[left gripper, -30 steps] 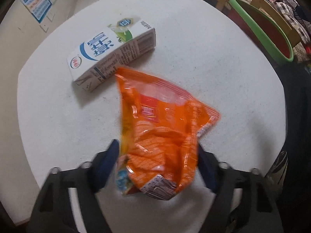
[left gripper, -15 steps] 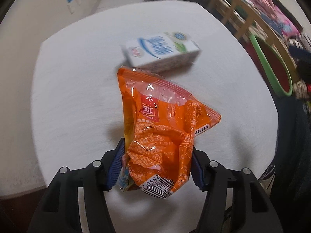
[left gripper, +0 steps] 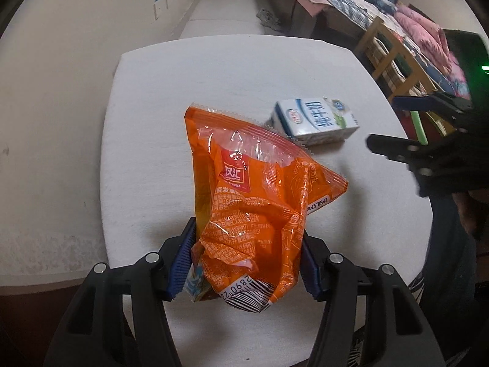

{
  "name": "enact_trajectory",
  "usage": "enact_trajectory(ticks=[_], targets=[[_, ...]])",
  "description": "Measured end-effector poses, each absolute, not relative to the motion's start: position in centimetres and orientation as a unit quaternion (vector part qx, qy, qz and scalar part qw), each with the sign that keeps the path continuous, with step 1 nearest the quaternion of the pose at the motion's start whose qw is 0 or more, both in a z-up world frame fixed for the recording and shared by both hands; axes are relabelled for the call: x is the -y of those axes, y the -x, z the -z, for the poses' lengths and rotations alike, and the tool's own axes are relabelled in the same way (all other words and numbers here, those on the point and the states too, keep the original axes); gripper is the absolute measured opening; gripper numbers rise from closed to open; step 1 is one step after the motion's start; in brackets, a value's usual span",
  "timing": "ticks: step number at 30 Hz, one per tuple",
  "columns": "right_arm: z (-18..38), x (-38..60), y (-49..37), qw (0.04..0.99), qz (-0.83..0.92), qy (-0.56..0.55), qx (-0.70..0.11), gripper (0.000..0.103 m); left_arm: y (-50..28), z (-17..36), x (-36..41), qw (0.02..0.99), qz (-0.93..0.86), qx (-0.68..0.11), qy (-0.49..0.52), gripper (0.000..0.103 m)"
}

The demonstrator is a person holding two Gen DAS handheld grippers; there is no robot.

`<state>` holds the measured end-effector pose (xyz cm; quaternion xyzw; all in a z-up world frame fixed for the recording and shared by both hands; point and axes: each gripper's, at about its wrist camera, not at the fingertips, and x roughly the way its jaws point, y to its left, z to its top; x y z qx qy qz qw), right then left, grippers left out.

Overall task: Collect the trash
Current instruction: 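Grasp the white milk carton with the right tool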

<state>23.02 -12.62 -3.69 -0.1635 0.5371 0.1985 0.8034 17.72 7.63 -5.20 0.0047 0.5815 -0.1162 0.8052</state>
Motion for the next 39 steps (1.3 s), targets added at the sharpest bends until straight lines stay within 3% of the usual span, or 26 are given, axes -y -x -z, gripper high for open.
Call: enact_trajectory(ticks=[10, 15, 18, 29, 39], targets=[[8.8, 7.5, -26.3, 0.735, -0.269, 0.319, -0.534, 0.096, -18.9, 7.1, -9.1, 0.801, 0.094, -0.591, 0.023, 0.057], [9.8, 6.1, -27.0, 0.711, -0.304, 0.345, -0.531, 0.096, -19.1, 7.5, -9.3, 0.801, 0.092, -0.59, 0.032, 0.057], [10.5, 5.8, -27.0, 0.698, -0.318, 0.342, -0.543, 0.083, -18.9, 7.5, -9.3, 0.803, 0.088, -0.588, 0.037, 0.057], [9.6, 7.3, -24.5, 0.704, -0.28, 0.304, -0.578, 0.062, -19.2, 7.5, -8.7, 0.806, 0.084, -0.585, 0.039, 0.057], [7.9, 11.6, -19.8, 0.731, -0.243, 0.212, -0.601, 0.056, -18.3, 5.5, -6.6, 0.814, 0.094, -0.572, 0.023, 0.057]])
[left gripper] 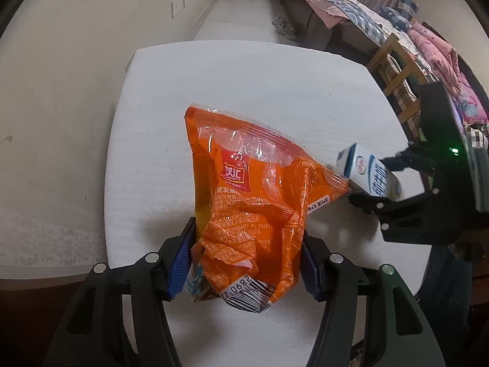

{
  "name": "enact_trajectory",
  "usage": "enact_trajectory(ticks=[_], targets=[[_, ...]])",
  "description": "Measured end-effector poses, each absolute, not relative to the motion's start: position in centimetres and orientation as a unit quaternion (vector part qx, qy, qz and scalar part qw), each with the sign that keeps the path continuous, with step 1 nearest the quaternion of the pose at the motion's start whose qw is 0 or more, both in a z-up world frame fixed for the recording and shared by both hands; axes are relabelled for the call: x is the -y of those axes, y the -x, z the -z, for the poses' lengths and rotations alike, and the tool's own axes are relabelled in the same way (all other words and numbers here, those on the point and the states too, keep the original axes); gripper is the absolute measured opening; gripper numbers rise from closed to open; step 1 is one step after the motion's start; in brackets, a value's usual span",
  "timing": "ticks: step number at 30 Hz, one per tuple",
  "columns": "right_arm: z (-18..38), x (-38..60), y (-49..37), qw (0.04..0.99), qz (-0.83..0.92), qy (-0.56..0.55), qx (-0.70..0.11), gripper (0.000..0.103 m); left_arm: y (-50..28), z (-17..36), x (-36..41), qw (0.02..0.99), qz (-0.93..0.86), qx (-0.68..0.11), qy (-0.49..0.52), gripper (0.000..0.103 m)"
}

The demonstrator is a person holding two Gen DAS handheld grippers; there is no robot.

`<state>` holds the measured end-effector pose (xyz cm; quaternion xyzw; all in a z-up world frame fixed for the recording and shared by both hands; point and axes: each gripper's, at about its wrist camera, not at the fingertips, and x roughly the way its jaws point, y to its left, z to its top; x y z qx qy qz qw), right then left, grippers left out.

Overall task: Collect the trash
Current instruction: 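Grasp the white milk carton with the right tool, then carry the held orange bag and milk carton over the red bin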

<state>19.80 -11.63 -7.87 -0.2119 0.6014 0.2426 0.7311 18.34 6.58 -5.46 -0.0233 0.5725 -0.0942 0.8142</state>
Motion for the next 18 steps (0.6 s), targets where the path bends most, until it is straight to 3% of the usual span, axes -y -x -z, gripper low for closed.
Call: enact_trajectory(ticks=[18], targets=[[-1.0, 22.8, -13.5, 0.828, -0.145, 0.029, -0.541, 0.056, -17.9, 1.0, 2.0, 0.831, 0.137, -0.54, -0.005, 0.057]])
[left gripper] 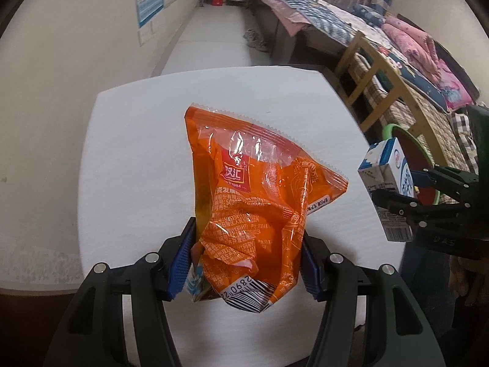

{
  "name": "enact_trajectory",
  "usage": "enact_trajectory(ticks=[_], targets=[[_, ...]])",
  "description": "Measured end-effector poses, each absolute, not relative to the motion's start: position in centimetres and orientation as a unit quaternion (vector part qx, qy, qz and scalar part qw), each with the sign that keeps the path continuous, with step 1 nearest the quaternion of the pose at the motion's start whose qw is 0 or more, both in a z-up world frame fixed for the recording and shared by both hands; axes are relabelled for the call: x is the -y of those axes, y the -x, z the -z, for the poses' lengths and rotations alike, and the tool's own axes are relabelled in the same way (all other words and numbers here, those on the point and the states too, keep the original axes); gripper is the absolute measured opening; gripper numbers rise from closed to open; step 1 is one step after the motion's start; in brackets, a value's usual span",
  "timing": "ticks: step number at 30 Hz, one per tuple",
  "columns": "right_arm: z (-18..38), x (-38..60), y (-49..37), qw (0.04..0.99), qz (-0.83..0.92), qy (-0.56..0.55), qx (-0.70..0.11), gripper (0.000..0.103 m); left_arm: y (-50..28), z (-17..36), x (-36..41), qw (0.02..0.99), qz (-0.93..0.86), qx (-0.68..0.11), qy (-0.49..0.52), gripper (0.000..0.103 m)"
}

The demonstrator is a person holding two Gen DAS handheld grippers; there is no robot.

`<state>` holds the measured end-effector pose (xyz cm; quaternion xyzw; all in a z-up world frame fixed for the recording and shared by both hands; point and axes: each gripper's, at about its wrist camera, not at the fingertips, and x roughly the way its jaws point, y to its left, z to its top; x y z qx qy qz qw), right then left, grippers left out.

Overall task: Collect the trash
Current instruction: 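Carry the held orange bag and milk carton over the red bin, then open both tools to drop the bag and carton into the bin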

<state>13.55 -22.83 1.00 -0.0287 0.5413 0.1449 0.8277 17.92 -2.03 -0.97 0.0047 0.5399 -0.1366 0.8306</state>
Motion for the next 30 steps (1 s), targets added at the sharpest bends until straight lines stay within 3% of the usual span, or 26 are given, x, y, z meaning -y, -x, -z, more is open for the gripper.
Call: enact_trajectory(ticks=[16, 30], targets=[[-2.9, 38.6, -16.8, 0.862, -0.032, -0.064, -0.501, 0.056, -20.2, -1.8, 17.4, 0.82, 0.244, -0.516, -0.045, 0.057], [-2.0, 52.1, -16.5, 0.864, 0.057, -0.112, -0.488, 0.056, -21.1, -1.0, 33.4, 0.783, 0.328, -0.518, -0.107, 0.057]])
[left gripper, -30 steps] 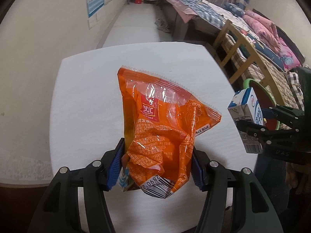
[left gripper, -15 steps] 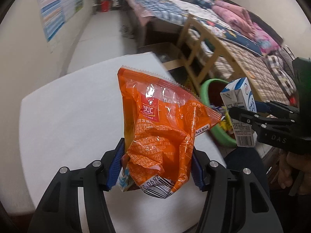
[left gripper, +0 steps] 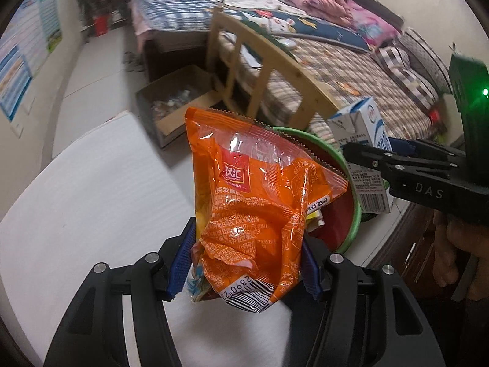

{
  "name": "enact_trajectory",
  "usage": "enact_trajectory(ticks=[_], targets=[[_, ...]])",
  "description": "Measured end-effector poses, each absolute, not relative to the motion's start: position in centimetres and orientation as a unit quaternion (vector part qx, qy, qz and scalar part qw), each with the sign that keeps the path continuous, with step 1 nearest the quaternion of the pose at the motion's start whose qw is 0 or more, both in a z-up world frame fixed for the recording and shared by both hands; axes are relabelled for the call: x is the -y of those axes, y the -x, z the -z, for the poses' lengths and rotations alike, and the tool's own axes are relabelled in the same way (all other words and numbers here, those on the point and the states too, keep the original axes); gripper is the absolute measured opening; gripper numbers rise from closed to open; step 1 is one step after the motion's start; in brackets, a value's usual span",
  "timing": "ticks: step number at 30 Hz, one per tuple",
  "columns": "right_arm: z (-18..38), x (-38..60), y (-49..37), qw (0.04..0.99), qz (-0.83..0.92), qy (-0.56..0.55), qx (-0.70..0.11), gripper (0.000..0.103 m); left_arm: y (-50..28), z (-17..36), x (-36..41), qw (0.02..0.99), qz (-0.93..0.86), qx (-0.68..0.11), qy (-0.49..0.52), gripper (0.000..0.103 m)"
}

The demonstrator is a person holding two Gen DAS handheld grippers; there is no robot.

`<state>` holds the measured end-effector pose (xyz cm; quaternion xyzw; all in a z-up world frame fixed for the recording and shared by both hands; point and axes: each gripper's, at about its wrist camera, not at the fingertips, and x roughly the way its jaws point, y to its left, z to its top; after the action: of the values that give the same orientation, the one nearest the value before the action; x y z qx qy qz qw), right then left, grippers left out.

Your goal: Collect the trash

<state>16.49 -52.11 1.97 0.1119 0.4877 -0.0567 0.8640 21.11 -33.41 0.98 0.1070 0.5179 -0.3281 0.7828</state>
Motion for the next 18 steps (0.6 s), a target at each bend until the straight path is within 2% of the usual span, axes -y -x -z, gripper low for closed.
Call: enact_trajectory(ticks=[6, 8, 10, 13, 14, 16, 18], targets=[[-1.0, 54.1, -17.1, 0.862, 0.058, -0.117, -0.49, 0.056, -20.9, 0.1, 37.7, 0.768, 0.34, -0.522, -0.149, 0.058], [-0.6, 54.2, -17.4, 0.86, 0.05, -0.116, -0.495, 0.057, -20.8, 0.5, 38.7, 0.762, 0.341, -0.526, -0.163, 0.064], [-0.4, 54.1, -17.6, 0.858, 0.048, -0.114, -0.498, 0.058, -20.5, 0.8, 39.5, 0.758, 0.336, -0.528, -0.183, 0.08], [-0.4, 53.5, -17.7, 0.859, 0.045, -0.104, -0.498, 0.073, -20.4, 0.8, 39.2, 0.763, 0.325, -0.524, -0.192, 0.091], [-0.5, 53.3, -17.6, 0.861, 0.045, -0.101, -0.497, 0.078, -20.5, 0.9, 38.7, 0.763, 0.322, -0.528, -0.188, 0.092], [-0.6, 52.9, -17.5, 0.862, 0.046, -0.098, -0.496, 0.085, -20.7, 1.0, 37.8, 0.761, 0.317, -0.537, -0.18, 0.093], [-0.7, 52.5, -17.3, 0.862, 0.045, -0.098, -0.495, 0.086, -21.0, 0.9, 36.7, 0.765, 0.307, -0.539, -0.175, 0.095]])
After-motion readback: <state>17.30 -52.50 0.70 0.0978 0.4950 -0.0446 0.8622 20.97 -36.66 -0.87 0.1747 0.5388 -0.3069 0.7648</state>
